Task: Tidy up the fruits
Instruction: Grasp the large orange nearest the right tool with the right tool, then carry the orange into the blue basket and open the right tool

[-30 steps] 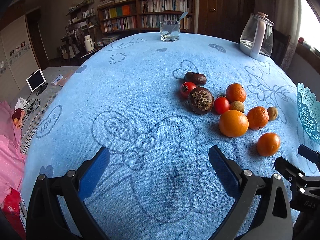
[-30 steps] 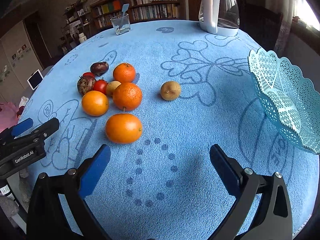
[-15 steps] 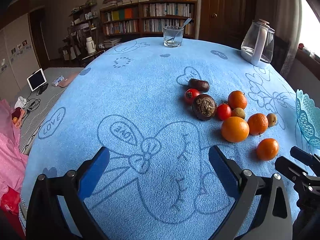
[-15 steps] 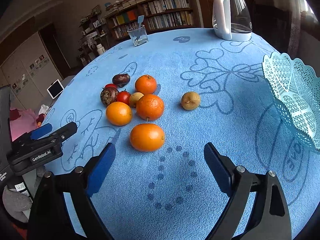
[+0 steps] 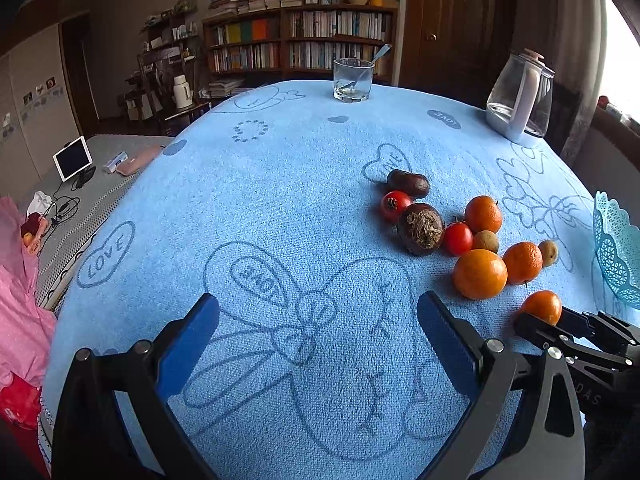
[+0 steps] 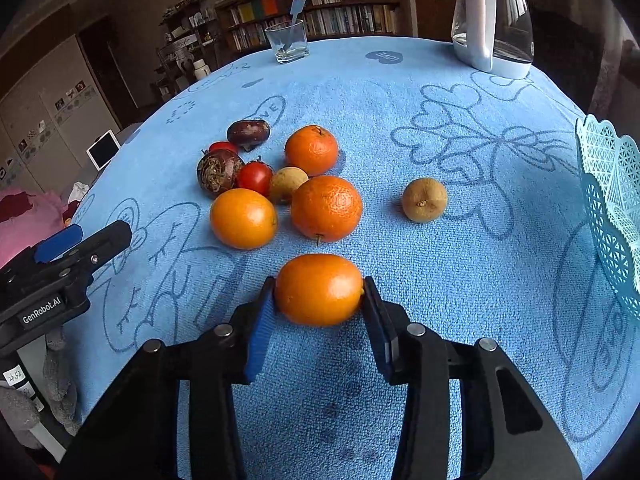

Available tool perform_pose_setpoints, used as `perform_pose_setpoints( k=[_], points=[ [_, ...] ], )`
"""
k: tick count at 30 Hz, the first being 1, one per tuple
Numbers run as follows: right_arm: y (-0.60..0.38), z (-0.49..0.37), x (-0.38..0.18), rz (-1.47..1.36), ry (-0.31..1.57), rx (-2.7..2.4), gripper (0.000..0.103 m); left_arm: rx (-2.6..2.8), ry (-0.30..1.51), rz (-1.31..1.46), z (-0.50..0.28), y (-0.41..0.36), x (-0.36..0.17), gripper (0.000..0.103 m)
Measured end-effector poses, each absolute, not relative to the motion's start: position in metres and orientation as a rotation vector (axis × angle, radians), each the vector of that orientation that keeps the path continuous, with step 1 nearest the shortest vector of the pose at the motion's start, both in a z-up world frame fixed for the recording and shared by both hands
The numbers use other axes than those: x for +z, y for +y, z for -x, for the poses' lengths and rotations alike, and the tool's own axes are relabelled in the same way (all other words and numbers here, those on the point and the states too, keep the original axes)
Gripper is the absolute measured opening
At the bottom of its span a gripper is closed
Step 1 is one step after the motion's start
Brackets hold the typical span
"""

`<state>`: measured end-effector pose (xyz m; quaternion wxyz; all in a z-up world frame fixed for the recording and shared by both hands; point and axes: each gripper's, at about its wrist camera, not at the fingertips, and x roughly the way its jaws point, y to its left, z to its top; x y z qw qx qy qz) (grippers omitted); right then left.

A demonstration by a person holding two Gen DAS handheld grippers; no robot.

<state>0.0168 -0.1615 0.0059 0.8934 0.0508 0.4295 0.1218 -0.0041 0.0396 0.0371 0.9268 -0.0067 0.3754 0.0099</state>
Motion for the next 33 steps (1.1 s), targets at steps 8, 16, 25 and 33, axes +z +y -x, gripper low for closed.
perform_pose_setpoints(
  k=[8,16,25,33],
  points=[
    [-0.184,-0.006,0.022,-0.158,0.839,0.225,0.043,-0.024,0.777,-0.012,0.002,0.018,0.038,0.098],
    [-0.221,-0.003,0.046,-0.224,0.769,0.167,0.043,-0.103,0.789,-0.05,-0.005,-0.021,0.037,0.098],
    [-0.249,0.003,0.064,-0.267,0.712,0.109,0.043,-0.169,0.813,-0.057,-0.025,-0.048,0.028,0.097],
    [-0.269,0.004,0.071,-0.301,0.692,0.067,0.043,-0.197,0.851,-0.056,-0.036,-0.053,0.019,0.072]
  ],
)
